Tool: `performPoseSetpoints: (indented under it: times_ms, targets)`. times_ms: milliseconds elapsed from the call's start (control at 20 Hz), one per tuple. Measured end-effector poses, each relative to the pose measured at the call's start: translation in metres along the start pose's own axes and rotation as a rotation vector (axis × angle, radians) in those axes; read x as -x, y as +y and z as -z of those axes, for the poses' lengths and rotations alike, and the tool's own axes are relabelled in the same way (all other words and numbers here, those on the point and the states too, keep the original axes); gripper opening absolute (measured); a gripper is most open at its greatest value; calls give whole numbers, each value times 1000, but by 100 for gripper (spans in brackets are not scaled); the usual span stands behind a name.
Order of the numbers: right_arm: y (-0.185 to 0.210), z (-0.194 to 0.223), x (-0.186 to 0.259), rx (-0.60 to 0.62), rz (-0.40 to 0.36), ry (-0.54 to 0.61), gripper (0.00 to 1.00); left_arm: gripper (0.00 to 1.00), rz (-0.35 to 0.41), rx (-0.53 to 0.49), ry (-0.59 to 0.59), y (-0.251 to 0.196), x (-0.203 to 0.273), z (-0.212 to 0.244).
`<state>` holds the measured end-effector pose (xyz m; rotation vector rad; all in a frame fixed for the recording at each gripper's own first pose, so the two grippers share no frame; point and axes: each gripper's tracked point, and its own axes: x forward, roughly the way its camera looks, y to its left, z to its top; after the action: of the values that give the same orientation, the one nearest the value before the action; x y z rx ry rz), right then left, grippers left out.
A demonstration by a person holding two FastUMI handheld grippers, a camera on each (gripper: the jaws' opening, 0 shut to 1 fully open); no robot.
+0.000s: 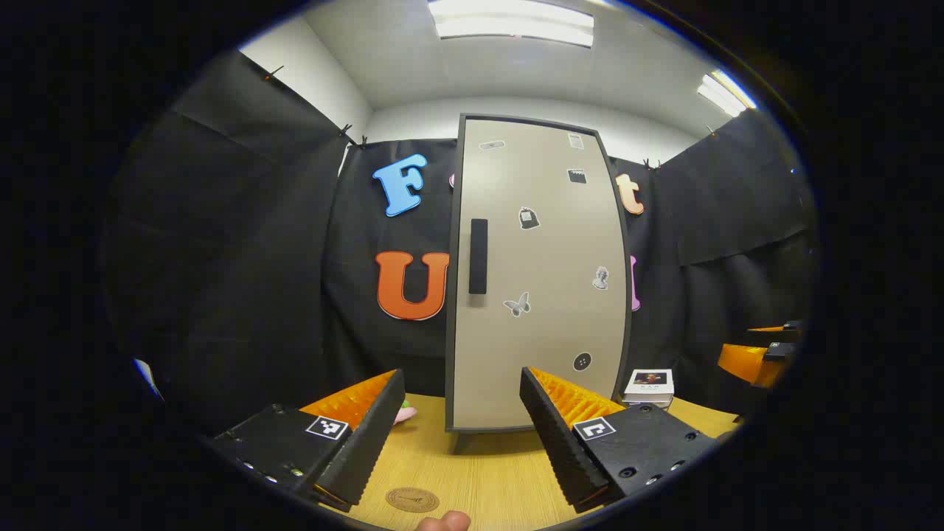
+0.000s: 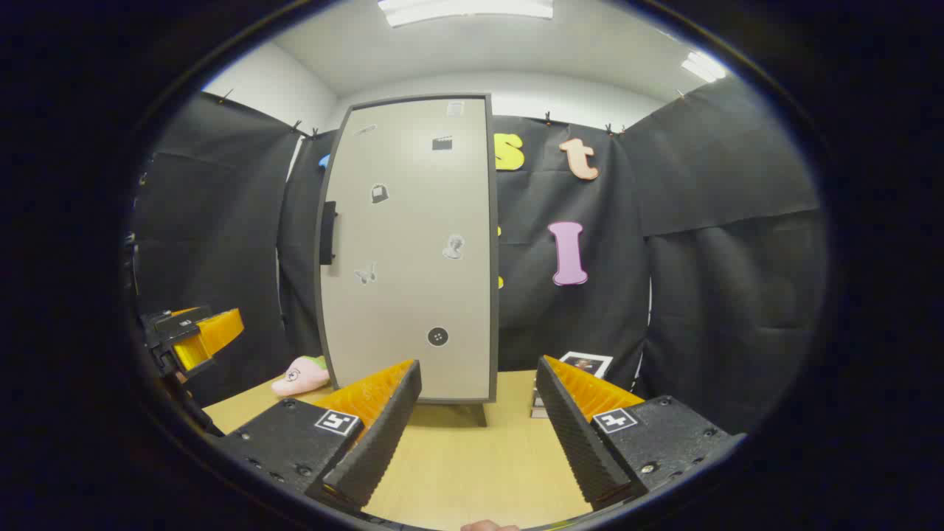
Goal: Open the cabinet door with the right hand, grasp the bottle in the cabinet with the left hand and place it on the coaster, then close the cabinet door with the right hand.
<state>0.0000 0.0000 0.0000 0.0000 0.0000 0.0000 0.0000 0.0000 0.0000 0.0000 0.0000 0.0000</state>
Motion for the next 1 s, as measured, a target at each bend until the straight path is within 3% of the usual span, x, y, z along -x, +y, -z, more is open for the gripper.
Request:
performPoseSetpoints:
  times_ms: [1000]
  targets:
    - [-5, 0, 8, -13, 4, -2, 100, 95, 8, -11, 5, -5, 2, -3]
